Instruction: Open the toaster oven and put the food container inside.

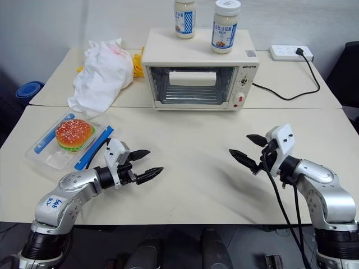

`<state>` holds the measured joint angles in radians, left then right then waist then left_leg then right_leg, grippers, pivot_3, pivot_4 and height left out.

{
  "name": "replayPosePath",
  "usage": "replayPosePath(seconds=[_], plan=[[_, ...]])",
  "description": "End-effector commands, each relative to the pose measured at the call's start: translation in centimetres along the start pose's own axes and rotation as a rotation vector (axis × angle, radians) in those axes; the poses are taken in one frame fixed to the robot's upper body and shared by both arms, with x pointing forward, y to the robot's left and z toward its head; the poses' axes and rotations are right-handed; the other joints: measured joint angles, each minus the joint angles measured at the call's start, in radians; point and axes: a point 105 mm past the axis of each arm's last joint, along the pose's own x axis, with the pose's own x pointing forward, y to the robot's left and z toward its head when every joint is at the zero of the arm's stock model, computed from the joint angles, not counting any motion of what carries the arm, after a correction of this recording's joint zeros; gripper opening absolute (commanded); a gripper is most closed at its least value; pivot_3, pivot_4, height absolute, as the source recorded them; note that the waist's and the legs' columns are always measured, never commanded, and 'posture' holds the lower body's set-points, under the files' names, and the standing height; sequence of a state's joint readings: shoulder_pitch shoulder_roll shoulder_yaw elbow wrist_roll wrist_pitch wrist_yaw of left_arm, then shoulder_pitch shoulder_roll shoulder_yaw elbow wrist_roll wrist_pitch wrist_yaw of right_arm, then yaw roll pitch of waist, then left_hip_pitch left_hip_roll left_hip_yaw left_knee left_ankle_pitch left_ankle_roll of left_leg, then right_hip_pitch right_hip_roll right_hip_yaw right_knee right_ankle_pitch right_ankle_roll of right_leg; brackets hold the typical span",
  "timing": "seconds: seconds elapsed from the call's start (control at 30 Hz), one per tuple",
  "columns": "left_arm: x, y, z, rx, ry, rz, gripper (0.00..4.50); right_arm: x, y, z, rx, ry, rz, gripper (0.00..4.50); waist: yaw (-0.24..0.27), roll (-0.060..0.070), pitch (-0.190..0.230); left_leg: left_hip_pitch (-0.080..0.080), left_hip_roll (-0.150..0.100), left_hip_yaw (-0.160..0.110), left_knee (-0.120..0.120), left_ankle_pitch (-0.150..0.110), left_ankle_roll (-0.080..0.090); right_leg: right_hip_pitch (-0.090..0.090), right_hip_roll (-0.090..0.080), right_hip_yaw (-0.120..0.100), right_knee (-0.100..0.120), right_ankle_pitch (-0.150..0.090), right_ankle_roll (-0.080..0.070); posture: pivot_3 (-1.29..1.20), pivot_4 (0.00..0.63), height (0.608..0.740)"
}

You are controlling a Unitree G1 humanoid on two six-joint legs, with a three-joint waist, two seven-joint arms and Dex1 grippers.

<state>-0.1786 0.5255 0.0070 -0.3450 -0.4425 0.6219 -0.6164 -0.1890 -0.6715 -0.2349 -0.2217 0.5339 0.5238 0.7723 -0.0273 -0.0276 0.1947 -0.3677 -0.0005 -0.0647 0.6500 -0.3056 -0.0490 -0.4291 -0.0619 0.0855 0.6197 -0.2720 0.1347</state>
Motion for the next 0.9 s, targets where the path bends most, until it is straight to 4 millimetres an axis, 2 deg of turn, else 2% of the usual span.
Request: replayPosePath(seconds=[0.03,0.3,0.37,0.6,0.67,0.73,0.9], plan=[[0.0,-0.1,0.6,0.047,-0.005,0.011,4.5,0.1,0.4,1.0,-0.033,-0.037,0.01,4.47,0.0,0.0,0.0,0.0,0.0,0.0,0.0,0.0,0.0,0.0,0.0,0.0,0.0,0.0,0.0,0.0,0.15,0.74],[0.1,0.0,0.7,-0.013,-0.019,0.018,4.5,0.3,0.6,0.9,-0.016,-0.03,0.022,4.47,0.0,0.0,0.0,0.0,0.0,0.0,0.0,0.0,0.0,0.0,0.0,0.0,0.0,0.0,0.0,0.0,0.15,0.74],[-0.1,-0.7,1.2,-0.063,-0.058,-0.028,4.5,0.3,0.7,0.9,0.006,-0.034,0.03,4.47,0.0,0.0,0.0,0.0,0.0,0.0,0.0,0.0,0.0,0.0,0.0,0.0,0.0,0.0,0.0,0.0,0.15,0.74],[-0.1,-0.9,2.4,-0.031,-0.072,-0.041,4.5,1.3,0.7,2.3,0.002,-0.069,0.048,4.47,-0.001,0.0,0.0,0.0,0.0,0.0,0.0,0.0,0.0,0.0,0.0,0.0,0.0,0.0,0.0,0.0,0.15,0.74],[-0.3,-1.2,3.3,-0.031,-0.102,-0.069,4.5,1.7,0.6,3.0,0.009,-0.089,0.056,4.47,-0.001,0.0,0.0,0.0,0.0,0.0,0.0,0.0,0.0,0.0,0.0,0.0,0.0,0.0,0.0,0.0,0.15,0.74],[-0.9,-1.8,6.1,-0.007,-0.183,-0.131,4.5,2.5,0.6,4.5,0.008,-0.132,0.083,4.47,-0.002,0.0,0.0,0.0,0.0,0.0,0.0,0.0,0.0,0.0,0.0,0.0,0.0,0.0,0.0,0.0,0.15,0.74],[-2.1,-2.2,10.7,0.084,-0.252,-0.212,4.5,5.1,-0.2,7.3,-0.007,-0.199,0.098,4.47,-0.004,0.0,0.0,-0.001,0.0,-0.001,0.001,0.0,0.0,0.0,0.0,-0.001,0.0,0.0,0.0,0.0,0.15,0.74]])
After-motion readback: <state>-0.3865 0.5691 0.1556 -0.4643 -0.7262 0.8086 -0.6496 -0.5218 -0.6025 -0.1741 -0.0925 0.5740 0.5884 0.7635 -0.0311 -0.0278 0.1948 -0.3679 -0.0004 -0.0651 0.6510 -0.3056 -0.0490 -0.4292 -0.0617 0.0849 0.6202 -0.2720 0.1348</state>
